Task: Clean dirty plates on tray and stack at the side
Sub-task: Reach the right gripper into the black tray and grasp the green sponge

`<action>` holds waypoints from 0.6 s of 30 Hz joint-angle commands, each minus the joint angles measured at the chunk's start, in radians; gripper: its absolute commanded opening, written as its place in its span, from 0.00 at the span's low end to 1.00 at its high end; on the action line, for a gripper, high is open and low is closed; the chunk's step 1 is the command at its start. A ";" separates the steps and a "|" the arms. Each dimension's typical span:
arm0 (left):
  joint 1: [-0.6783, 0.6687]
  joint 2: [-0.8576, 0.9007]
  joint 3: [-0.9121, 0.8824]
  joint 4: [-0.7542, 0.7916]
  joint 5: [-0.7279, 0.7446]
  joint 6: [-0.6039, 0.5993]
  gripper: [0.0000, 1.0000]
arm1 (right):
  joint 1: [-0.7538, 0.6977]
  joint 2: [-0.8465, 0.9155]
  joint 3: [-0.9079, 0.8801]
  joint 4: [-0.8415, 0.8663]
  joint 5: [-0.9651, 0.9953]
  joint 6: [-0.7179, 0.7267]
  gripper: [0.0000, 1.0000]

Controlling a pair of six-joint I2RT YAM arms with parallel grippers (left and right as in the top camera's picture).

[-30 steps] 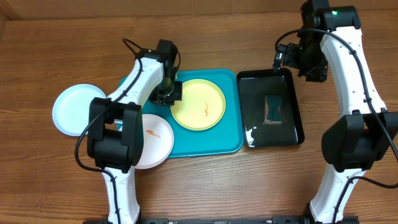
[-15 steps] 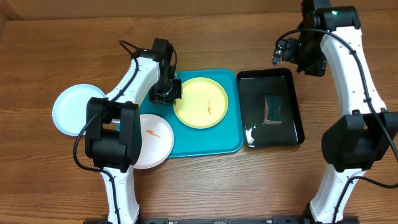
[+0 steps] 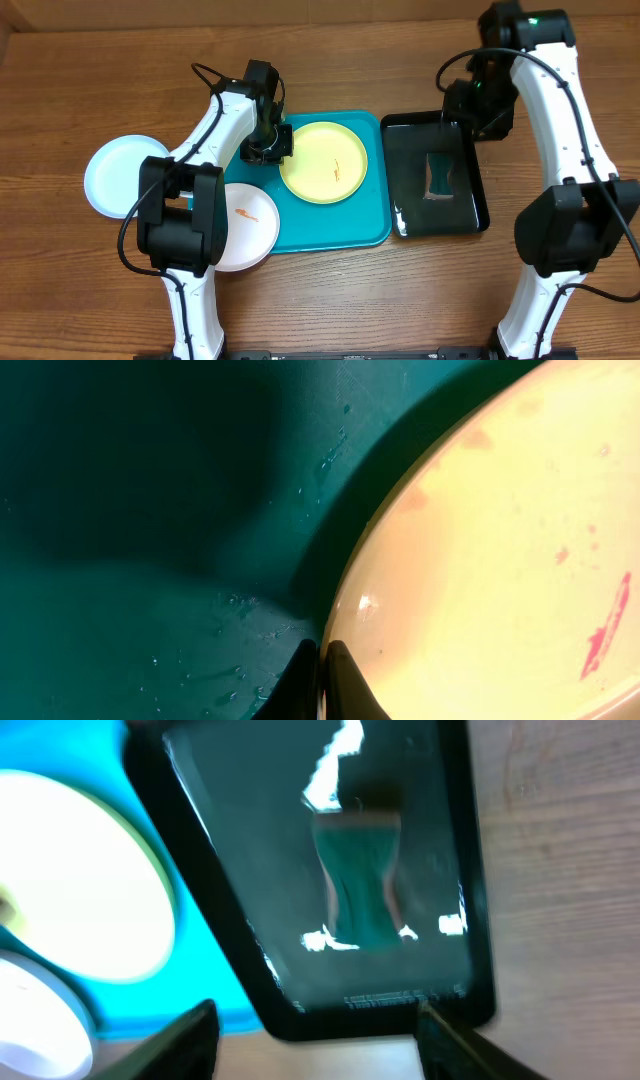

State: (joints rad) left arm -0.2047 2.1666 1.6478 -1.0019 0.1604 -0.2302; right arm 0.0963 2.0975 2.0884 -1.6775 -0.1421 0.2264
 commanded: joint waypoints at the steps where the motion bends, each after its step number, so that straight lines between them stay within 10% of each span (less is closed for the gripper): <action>1: 0.005 0.008 -0.003 0.004 -0.011 -0.002 0.04 | 0.057 -0.010 -0.034 -0.017 0.084 -0.018 0.59; 18: 0.002 0.008 -0.003 0.008 -0.011 -0.002 0.04 | 0.097 -0.010 -0.409 0.314 0.167 -0.010 0.60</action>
State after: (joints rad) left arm -0.2047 2.1666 1.6478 -0.9974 0.1604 -0.2302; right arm 0.1963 2.0979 1.6966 -1.3926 -0.0135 0.2161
